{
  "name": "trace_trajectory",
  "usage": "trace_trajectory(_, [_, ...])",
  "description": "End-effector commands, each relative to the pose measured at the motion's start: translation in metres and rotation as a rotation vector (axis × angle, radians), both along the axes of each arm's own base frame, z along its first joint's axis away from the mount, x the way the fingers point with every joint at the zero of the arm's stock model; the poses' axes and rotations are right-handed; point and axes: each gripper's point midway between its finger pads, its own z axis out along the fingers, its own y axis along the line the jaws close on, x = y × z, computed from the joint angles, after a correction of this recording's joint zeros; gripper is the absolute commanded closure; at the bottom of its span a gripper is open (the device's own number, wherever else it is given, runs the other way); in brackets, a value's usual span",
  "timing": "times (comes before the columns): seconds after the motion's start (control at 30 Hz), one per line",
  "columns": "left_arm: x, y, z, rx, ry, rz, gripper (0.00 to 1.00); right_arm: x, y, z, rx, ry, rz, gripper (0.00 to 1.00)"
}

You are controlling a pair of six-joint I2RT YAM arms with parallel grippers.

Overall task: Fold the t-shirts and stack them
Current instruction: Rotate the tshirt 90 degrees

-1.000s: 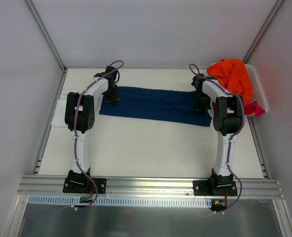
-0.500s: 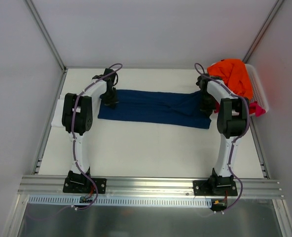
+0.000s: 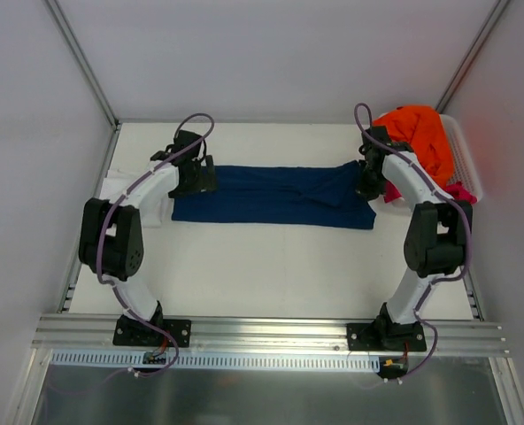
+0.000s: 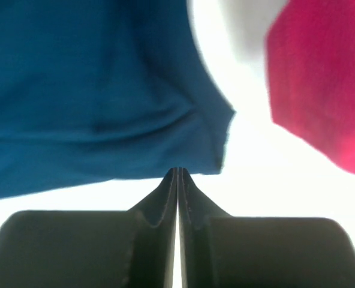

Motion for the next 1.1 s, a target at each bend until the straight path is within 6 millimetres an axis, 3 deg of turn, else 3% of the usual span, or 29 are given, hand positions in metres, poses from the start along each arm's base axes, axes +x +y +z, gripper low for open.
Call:
trace_trajectory(0.0, [0.019, -0.008, 0.051, -0.013, -0.232, -0.001, 0.01, 0.008, 0.033, 0.046, 0.146, -0.182, 0.074, 0.94])
trace_trajectory(0.13, [0.013, -0.004, 0.044, 0.008, -0.214, 0.005, 0.01, 0.002, 0.054, 0.054, 0.205, -0.205, 0.125, 0.92])
trace_trajectory(0.2, [0.012, -0.005, 0.03, 0.01, -0.177, -0.001, 0.01, 0.002, 0.061, 0.051, 0.206, -0.195, 0.142, 0.99])
trace_trajectory(0.23, [0.011, -0.008, 0.025, -0.001, -0.155, -0.002, 0.03, 0.002, 0.062, 0.042, 0.204, -0.173, 0.14, 1.0])
trace_trajectory(0.27, [0.009, -0.01, 0.012, -0.002, -0.116, -0.007, 0.12, 0.002, 0.065, 0.037, 0.204, -0.157, 0.141, 1.0])
trace_trajectory(0.3, [0.01, -0.012, 0.006, -0.008, -0.099, -0.007, 0.3, 0.002, 0.07, 0.032, 0.226, -0.139, 0.147, 1.0])
trace_trajectory(0.37, [0.007, -0.013, -0.013, -0.01, -0.046, 0.006, 1.0, 0.003, 0.076, 0.016, 0.239, -0.095, 0.153, 0.99])
trace_trajectory(0.6, [0.009, -0.019, -0.049, -0.016, 0.053, 0.006, 1.0, 0.013, 0.079, -0.015, 0.229, -0.028, 0.127, 0.99])
trace_trajectory(0.87, [0.003, -0.024, -0.07, -0.032, 0.117, 0.01, 1.0, 0.026, 0.078, -0.039, 0.203, 0.033, 0.091, 1.0])
trace_trajectory(1.0, [-0.011, -0.024, -0.073, -0.045, 0.139, 0.034, 1.0, 0.033, 0.074, -0.055, 0.155, 0.086, 0.077, 1.0])
trace_trajectory(1.07, [-0.023, -0.022, -0.076, -0.045, 0.158, 0.046, 1.0, 0.043, 0.075, -0.054, 0.155, 0.077, 0.074, 0.99])
